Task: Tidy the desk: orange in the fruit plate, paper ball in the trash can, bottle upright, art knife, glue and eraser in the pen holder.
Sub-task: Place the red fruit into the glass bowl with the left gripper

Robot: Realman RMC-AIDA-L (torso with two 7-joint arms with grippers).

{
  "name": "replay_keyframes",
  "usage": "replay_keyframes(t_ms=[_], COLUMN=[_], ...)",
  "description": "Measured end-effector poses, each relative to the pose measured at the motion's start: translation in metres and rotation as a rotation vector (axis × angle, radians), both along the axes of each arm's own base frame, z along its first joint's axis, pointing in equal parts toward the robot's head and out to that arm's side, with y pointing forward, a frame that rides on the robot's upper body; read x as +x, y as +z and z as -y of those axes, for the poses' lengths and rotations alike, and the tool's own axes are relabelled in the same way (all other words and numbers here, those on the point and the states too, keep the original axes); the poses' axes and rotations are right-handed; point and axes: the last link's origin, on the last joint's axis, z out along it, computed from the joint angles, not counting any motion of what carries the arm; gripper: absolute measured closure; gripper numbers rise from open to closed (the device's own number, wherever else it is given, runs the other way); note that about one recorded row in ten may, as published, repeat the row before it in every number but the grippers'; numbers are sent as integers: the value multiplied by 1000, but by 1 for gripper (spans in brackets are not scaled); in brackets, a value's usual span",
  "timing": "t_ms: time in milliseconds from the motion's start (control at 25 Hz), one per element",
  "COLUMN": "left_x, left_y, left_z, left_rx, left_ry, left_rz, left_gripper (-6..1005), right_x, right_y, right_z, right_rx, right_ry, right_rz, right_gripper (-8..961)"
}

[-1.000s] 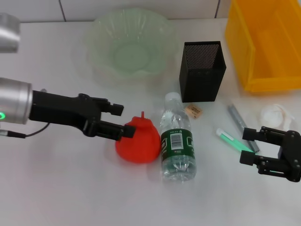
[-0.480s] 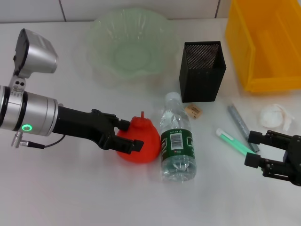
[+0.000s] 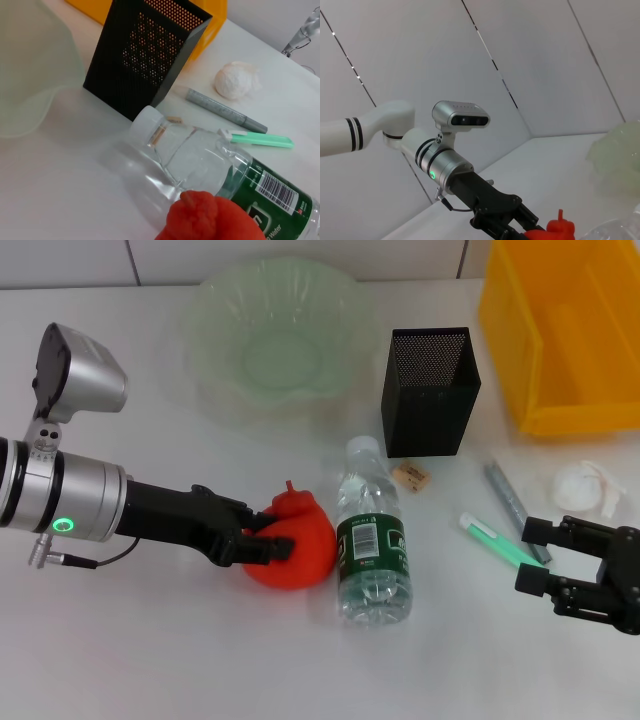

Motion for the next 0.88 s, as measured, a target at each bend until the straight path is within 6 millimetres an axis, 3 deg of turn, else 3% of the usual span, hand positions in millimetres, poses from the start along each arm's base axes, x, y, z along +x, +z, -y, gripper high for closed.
replay_keyframes(t_ms=[40, 120, 680, 720, 880], left_x=[-1, -2, -1, 6, 15], left_y=[0, 0, 4, 14, 32], left_z=[1, 2, 3, -2, -13], left_rx=[0, 1, 27, 85, 163], left_ry=[1, 2, 24, 17, -5], left_rz=[0, 3, 62, 141, 189], left_gripper=[429, 604, 838, 848, 885], right_x=[0, 0, 0, 0, 1], right_y=[0, 0, 0, 0, 0], right_z=[0, 0, 2, 3, 3], right_rx=[0, -1, -6, -5, -4], right_ry=[1, 1, 1, -1, -3], right_rz=[0, -1, -4, -5, -4], right_gripper=[214, 214, 214, 214, 214])
